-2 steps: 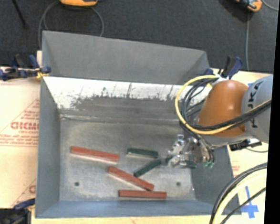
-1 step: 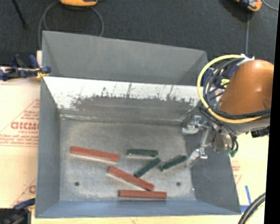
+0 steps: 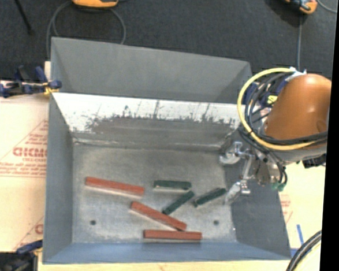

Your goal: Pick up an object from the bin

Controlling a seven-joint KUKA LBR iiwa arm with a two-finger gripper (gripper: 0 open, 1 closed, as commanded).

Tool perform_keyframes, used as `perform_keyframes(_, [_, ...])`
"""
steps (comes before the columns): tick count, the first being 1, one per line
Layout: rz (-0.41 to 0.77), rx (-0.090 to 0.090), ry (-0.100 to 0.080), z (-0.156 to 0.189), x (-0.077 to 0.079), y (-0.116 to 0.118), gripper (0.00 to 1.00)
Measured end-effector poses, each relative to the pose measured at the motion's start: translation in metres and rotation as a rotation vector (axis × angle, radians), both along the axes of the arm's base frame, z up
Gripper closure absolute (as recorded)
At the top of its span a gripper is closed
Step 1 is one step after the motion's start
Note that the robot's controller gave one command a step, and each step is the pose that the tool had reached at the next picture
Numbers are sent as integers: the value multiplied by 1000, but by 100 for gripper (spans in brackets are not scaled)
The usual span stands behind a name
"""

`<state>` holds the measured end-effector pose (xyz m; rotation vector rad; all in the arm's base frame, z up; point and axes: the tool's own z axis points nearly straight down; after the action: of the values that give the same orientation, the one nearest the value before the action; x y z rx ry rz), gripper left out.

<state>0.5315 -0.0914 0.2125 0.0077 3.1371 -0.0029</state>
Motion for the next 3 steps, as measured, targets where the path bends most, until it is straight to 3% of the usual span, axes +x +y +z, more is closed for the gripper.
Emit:
perform_keyframes(1, [13,-1,-7,-50,2,-3,0])
perform_keyframes(2, [68,0,-3,-133,27,-16,100])
perform_keyframes(3, [69,0,-3,-133,27,-16,100])
